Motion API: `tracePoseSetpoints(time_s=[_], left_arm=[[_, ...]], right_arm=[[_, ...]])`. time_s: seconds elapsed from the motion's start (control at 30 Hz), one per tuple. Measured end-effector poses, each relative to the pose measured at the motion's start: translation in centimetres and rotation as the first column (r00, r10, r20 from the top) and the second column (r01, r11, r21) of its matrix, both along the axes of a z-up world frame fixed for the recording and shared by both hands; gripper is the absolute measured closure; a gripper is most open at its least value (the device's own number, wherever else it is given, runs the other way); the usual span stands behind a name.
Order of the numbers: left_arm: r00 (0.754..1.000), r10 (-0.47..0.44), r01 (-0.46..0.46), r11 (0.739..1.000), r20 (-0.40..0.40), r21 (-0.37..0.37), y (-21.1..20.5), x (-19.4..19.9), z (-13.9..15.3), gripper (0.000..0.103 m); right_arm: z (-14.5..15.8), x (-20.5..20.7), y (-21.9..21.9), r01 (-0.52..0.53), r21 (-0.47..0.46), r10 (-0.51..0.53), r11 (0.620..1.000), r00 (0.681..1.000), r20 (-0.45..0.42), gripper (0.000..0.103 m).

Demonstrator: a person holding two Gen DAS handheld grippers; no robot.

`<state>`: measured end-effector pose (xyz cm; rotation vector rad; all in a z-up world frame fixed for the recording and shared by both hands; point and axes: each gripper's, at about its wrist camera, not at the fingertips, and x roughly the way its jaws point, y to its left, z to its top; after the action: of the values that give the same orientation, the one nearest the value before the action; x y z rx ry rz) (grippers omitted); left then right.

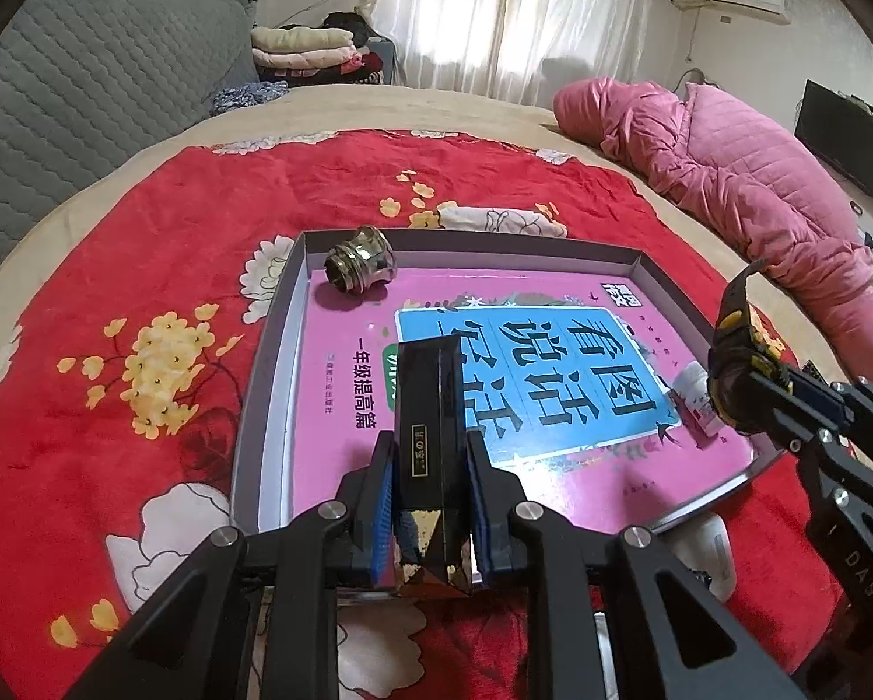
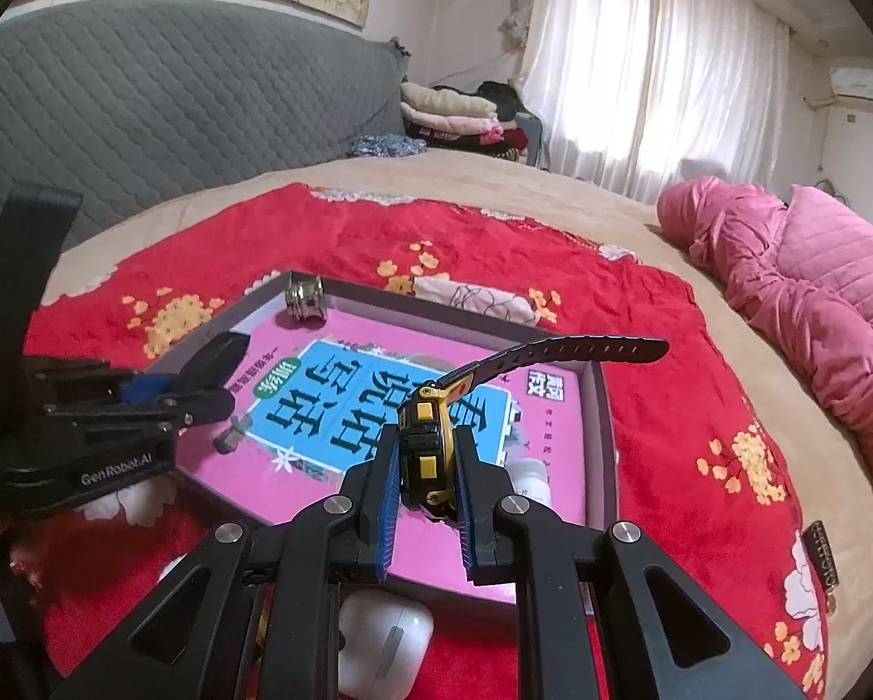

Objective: Organize rigid objects
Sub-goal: 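Carry the yellow tape measure into the tray with right tool while left carries the black tube in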

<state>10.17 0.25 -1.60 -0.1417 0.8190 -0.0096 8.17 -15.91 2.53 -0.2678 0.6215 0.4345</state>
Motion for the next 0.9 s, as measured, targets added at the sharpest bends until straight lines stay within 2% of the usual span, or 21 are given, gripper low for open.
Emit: tracePoseSetpoints(time_s=[0.5,0.8,0.9], left_arm=[[1.0,-0.004,0.004,1.0,-0.027,0.002,-0.1,0.6,-0.8,0.081],[0.999,-0.007,0.006,1.0,-0.05,-0.015,0.1,0.9,-1.2,0.081],[0.998,-0.008,0.006,0.999,-0.065,-0.042,0.2,1.0,-1.4,0.081]], right_arm=[[-2.0,0.0,1.7,-0.057,-0.007,0.056,0.998,0.997,-0.061,0.086],[-2.8,0.7,2.3,-0.073,0.01,0.074,0.997,0.992,-0.098,0.086],[-2.9,0.8,2.1,-0.073,0.03,0.076,0.997,0.99,-0.118,0.086]])
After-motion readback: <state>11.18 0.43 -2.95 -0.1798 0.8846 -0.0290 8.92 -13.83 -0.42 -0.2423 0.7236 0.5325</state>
